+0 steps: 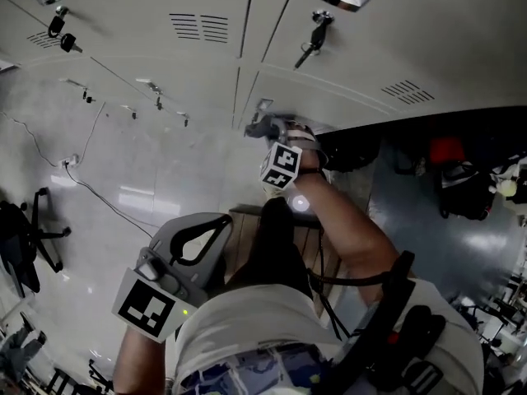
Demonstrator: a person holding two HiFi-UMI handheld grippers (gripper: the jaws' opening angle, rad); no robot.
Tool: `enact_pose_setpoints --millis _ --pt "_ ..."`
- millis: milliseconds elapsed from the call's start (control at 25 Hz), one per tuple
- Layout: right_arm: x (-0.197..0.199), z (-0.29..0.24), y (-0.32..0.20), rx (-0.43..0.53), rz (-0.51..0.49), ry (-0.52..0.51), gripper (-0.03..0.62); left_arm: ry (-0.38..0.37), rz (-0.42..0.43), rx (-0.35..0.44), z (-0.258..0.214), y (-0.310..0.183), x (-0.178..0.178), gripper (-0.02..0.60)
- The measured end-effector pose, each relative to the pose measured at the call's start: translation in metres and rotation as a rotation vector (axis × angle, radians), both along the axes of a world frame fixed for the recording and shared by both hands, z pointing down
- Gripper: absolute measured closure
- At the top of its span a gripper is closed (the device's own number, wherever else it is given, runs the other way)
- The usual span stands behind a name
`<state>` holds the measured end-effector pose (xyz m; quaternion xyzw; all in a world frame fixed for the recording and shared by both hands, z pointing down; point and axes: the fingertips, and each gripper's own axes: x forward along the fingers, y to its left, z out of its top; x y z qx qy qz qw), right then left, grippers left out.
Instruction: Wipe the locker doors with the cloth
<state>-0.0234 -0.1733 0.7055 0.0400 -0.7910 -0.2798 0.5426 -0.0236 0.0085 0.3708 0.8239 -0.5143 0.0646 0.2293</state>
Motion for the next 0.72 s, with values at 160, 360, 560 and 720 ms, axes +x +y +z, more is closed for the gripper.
enact_pose_setpoints --millis 160,360,560,720 --pt "0.009 -0.061 0.004 0.049 -0.003 -0.058 0.482 -0.016 0.042 0.047 -0.015 -0.003 0.004 0.578" --pt "0.013 -0.145 0.013 0.122 -0.007 -0.152 0.482 -0.016 0.039 0.073 -0.026 -0.003 -0.004 0.578" --pt "0.007 -0.217 -0.004 0.199 0.025 -0.224 0.482 -0.014 0.039 0.088 -0.028 -0.001 -0.008 0.578" --pt "-0.001 -0.244 -0.017 0.236 0.035 -0.251 0.482 -0.011 0.05 0.09 -0.027 0.001 -0.006 0.578"
